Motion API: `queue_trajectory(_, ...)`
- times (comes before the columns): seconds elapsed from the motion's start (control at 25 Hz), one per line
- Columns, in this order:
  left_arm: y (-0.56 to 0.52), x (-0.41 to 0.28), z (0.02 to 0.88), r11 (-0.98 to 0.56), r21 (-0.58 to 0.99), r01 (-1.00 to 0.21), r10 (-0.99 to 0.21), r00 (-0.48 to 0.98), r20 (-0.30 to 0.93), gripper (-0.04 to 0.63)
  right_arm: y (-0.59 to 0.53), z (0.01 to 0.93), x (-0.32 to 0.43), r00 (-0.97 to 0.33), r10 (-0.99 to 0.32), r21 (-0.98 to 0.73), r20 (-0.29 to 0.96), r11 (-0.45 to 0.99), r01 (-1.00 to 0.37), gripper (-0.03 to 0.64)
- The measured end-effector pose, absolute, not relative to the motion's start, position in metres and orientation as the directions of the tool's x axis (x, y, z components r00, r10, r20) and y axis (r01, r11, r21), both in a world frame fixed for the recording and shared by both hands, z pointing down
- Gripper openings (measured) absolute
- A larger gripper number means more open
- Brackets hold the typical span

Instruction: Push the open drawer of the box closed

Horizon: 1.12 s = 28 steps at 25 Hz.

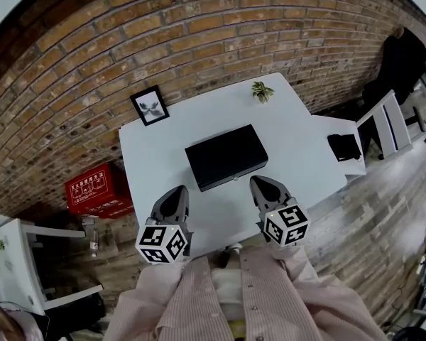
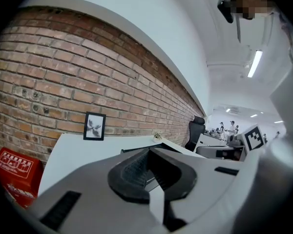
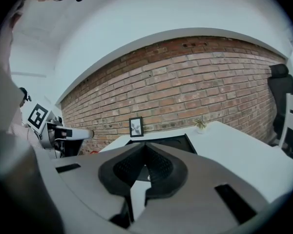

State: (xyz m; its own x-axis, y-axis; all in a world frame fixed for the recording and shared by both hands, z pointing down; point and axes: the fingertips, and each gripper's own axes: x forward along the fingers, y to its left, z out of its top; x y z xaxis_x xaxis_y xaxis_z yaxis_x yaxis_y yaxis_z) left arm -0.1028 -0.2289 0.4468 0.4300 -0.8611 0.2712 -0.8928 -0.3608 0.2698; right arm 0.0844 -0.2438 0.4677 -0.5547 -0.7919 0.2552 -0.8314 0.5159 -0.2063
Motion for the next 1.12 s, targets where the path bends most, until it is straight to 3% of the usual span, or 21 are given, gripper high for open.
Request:
queue_trajectory(0.68, -0.230, -0.118, 0.400, -0.374, 0.170, -0.912, -0.900, 0.401, 0.171, -0.005, -0.248, 0.405, 0.114, -0.523, -0.845, -0.180, 0.112, 0.501, -0.847, 0.003)
queue_trajectory(1.12, -0.229, -0.132, 0.391, -0.337, 0.145, -0.930, -0.921, 0.358, 0.155, -0.005, -0.251, 0.390, 0.121, -0.527, -0.845, -0.183, 0.089, 0.507, -0.843, 0.003)
